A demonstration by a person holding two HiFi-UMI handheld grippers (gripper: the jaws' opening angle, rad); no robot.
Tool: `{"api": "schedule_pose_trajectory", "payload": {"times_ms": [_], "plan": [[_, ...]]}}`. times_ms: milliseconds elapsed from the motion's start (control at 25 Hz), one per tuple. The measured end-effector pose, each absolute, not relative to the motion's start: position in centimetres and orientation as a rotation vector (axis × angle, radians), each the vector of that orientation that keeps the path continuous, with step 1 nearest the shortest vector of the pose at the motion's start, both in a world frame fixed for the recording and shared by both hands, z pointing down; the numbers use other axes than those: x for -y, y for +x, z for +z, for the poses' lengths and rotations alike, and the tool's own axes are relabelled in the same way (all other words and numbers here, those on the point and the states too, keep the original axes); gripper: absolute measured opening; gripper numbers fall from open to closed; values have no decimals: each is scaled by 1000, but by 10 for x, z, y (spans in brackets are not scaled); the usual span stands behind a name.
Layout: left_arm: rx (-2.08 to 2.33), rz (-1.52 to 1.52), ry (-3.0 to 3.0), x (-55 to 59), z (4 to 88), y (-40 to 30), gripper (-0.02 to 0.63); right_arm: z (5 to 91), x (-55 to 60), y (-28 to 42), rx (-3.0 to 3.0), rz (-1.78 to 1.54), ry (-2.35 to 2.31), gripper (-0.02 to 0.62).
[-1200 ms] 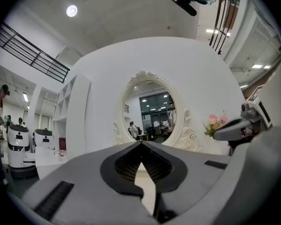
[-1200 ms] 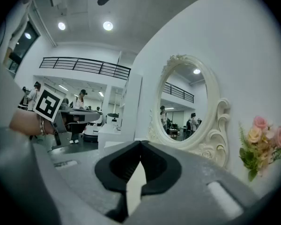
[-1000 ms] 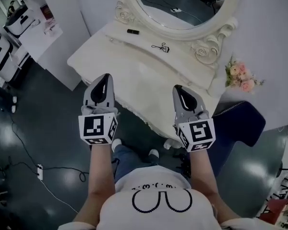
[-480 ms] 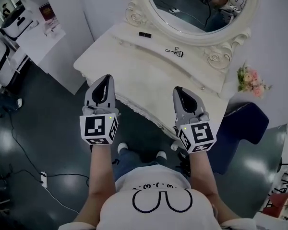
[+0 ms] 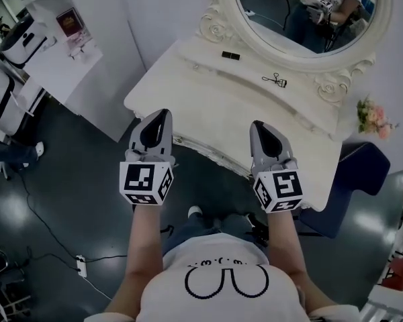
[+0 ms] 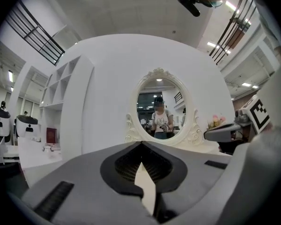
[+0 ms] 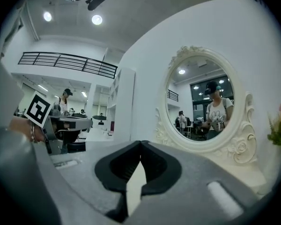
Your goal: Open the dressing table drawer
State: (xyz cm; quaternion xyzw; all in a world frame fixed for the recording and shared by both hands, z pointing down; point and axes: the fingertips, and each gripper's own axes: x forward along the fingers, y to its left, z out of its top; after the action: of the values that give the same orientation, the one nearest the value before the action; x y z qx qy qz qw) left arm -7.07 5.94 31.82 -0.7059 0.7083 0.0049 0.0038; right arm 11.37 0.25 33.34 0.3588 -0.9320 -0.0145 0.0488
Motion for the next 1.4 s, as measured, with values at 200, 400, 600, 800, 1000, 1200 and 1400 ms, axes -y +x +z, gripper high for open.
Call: {"api": "schedule_pose_trajectory", "payload": {"times_ms": [200, 400, 600, 800, 1000, 1200, 1400], "plan": [[-2196, 19, -2265, -56, 335, -98, -2, 348, -1, 88, 2791, -20, 1109, 2], [-2175, 19, -2338, -33, 351, -108, -2, 360, 16, 72, 2772, 20, 1107, 3], [-2141, 33, -2398, 1, 359, -123, -2, 370, 45, 51, 2762, 47, 1127, 3], [-2115, -33, -2455, 51, 372, -140, -2, 379, 86, 25, 2749, 52, 1145, 3], [-2105, -110, -2513, 111, 386, -155, -2, 389, 133, 9, 2721, 94, 1182, 3], [-2074, -122, -2605, 166, 404, -163, -2, 400, 179, 4, 2670, 138, 1237, 3], [-2123, -216, -2684, 209, 437, -168, 0, 409, 214, 6, 2620, 180, 1273, 3]]}}
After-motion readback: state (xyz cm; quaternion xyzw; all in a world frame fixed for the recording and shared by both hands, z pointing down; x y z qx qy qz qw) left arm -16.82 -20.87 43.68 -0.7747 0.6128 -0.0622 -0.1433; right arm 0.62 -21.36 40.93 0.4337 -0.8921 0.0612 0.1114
